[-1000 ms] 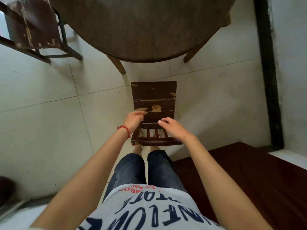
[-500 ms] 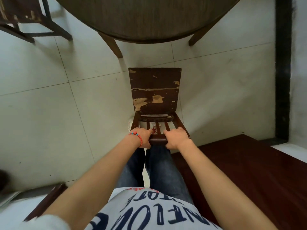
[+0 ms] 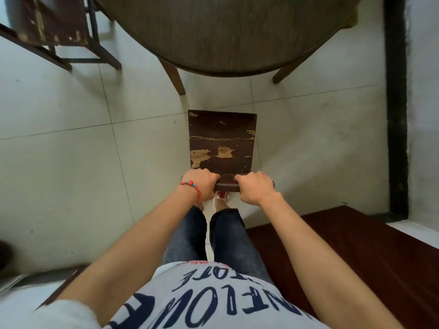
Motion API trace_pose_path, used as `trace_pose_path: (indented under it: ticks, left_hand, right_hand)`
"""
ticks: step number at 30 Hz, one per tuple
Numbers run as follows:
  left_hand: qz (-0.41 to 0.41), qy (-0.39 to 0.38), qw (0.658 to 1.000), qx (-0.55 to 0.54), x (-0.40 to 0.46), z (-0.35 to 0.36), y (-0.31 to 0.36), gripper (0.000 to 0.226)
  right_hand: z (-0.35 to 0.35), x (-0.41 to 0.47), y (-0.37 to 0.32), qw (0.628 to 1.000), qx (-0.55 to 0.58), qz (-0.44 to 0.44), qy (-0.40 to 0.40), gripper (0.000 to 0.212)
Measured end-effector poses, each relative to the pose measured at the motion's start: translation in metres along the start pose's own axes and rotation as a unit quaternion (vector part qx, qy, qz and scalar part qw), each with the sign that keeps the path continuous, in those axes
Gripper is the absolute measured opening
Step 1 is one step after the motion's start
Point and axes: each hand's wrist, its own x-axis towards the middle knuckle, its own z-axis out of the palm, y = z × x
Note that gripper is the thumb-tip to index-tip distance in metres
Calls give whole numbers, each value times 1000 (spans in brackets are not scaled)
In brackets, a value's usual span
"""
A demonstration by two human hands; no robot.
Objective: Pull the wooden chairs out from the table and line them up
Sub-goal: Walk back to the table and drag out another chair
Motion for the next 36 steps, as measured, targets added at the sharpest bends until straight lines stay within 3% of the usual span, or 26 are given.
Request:
trace_pose_path:
  ticks: [6,18,36]
  left_hand:
    - [-41,23,997,-66,-41,-5,-6,22]
    - [-150,151,966,-145,-116,-12,-35,14]
    - [-354,282,848,-277,-230,-4,-125,21]
  right_hand:
    - [-34,-12,-25,997,-49,-53,-23,23]
    - [-103,-6,-93,966,-197,-169,-10,22]
    - [-168,58,-277,857,-375,-355,2,17]
